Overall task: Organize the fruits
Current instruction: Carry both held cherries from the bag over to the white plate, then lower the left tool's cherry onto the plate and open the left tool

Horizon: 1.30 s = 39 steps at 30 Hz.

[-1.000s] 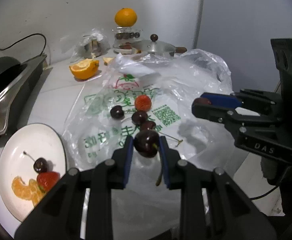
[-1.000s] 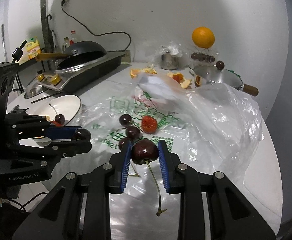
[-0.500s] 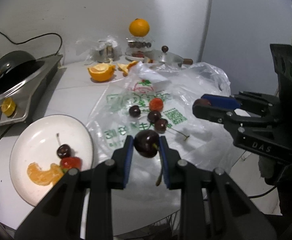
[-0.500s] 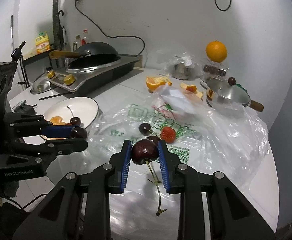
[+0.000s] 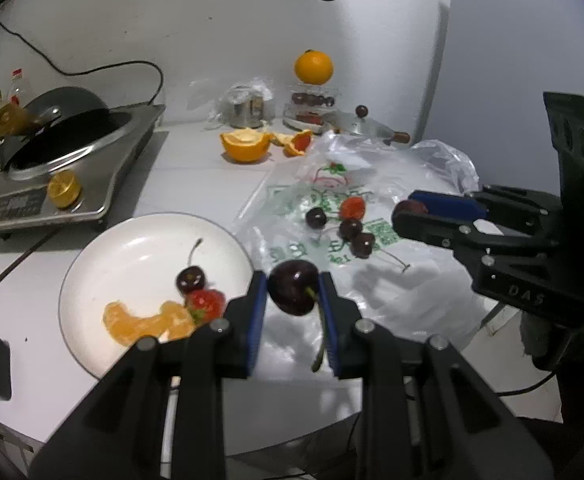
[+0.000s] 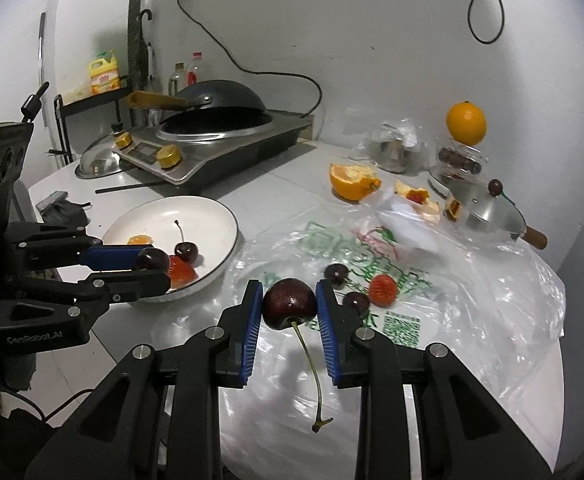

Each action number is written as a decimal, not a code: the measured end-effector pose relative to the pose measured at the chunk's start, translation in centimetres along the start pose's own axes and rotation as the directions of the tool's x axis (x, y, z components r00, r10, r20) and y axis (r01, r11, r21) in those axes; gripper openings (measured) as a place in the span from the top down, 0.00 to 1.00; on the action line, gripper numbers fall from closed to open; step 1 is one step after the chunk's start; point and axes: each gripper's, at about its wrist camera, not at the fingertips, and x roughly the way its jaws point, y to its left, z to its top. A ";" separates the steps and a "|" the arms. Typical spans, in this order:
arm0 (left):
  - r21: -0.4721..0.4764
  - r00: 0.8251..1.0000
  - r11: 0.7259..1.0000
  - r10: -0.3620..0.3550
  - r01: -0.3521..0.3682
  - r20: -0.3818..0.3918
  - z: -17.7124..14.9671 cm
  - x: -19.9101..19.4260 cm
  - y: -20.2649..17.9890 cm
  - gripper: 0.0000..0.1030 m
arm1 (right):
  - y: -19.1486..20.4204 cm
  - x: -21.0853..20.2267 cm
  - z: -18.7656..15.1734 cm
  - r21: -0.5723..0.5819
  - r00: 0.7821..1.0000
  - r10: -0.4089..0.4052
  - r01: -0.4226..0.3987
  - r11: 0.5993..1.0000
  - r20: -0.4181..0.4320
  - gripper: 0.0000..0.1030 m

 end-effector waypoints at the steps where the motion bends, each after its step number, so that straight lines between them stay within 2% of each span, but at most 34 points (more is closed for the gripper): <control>1: -0.003 1.000 1.000 0.002 -0.002 0.001 -0.1 0.0 0.2 0.74 | 0.2 0.1 0.1 -0.004 1.000 0.002 -0.002 1.000 -0.001 0.72; 19: -0.076 0.998 0.995 0.058 -0.057 0.011 -1.9 -1.5 5.5 0.74 | 3.8 2.3 1.4 -0.059 0.999 0.034 -0.036 0.998 -0.029 0.72; 33: -0.090 0.996 0.992 0.087 -0.085 0.020 -2.2 -0.7 8.9 0.74 | 6.0 5.3 2.6 -0.094 0.995 0.077 -0.082 0.992 -0.056 0.72; 39: -0.089 0.996 0.992 0.090 -0.087 0.023 -1.3 0.4 10.0 0.74 | 6.3 6.9 3.2 -0.104 0.993 0.095 -0.102 0.989 -0.067 0.72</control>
